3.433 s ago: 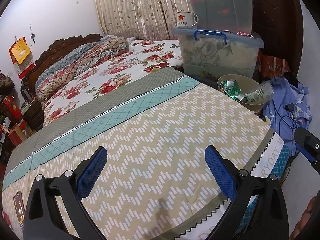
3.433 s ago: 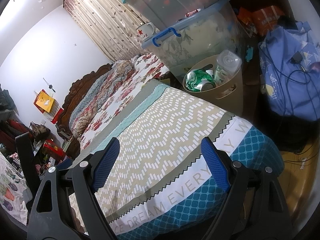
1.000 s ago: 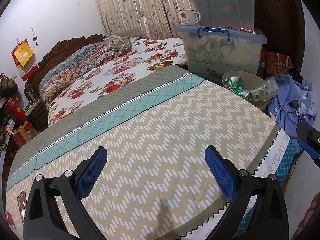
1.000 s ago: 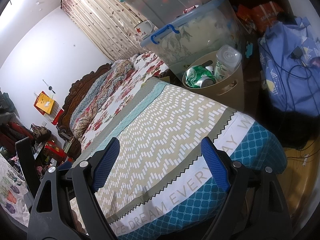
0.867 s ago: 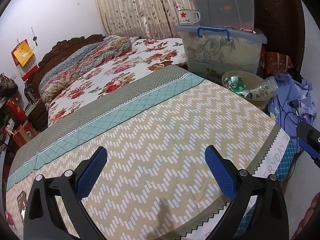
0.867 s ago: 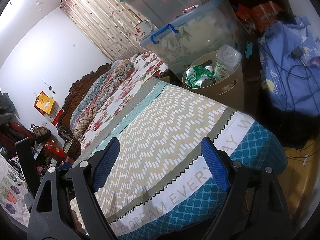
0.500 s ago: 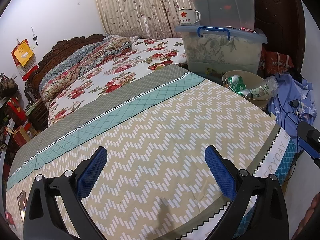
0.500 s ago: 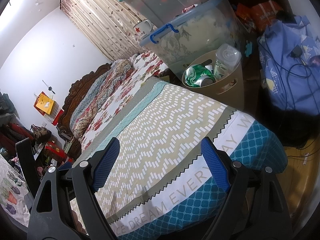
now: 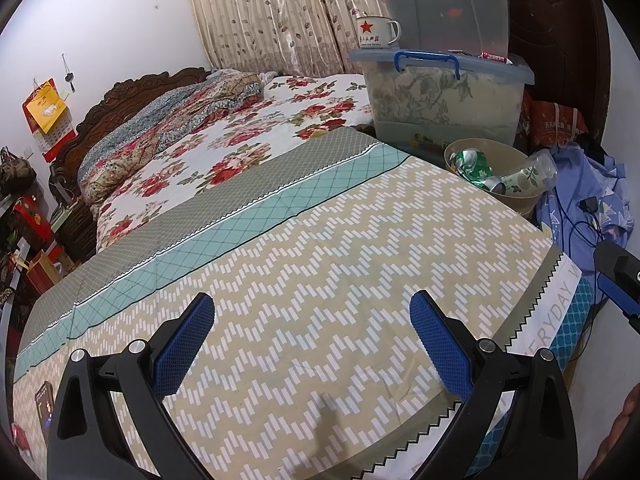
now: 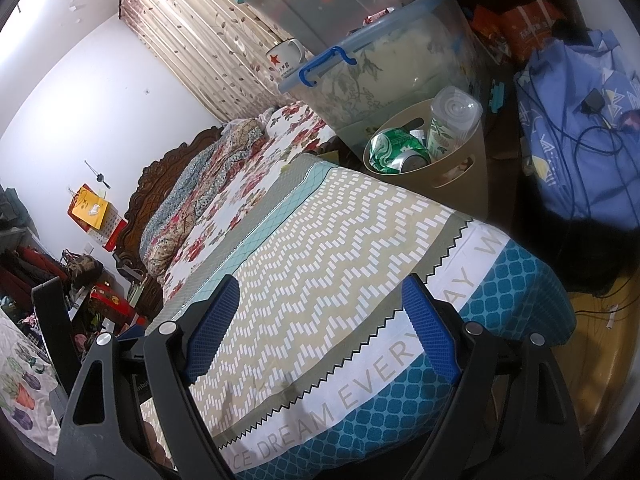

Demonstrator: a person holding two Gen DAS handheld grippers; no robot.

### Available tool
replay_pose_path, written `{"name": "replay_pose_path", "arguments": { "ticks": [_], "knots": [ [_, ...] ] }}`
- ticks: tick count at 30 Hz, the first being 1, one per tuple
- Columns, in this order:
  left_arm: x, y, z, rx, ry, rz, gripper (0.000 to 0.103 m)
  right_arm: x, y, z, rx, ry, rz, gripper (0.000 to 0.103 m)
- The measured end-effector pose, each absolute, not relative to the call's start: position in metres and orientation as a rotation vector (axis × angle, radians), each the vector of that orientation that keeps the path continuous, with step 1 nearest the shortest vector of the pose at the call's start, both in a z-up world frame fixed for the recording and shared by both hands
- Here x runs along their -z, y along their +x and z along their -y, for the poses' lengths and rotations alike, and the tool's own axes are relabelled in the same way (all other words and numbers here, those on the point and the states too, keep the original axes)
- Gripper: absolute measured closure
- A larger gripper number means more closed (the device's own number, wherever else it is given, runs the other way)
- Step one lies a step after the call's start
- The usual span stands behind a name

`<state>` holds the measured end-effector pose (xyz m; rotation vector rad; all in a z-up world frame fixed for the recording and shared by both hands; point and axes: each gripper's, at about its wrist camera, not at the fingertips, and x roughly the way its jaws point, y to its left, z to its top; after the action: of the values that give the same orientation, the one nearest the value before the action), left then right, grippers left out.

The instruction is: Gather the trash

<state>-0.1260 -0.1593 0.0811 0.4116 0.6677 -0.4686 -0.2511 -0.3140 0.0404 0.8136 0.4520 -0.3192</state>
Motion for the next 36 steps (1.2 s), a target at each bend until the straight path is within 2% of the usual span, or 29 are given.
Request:
{"name": "replay_pose_path", "arguments": {
  "ticks": [36],
  "knots": [
    [-0.0774,-0.1271,0.1568,0.472,0.422,-0.666,0.009,-0.0397,-0.2542,0.3116,0.324,0.824,-0.447,0.020]
  ]
}}
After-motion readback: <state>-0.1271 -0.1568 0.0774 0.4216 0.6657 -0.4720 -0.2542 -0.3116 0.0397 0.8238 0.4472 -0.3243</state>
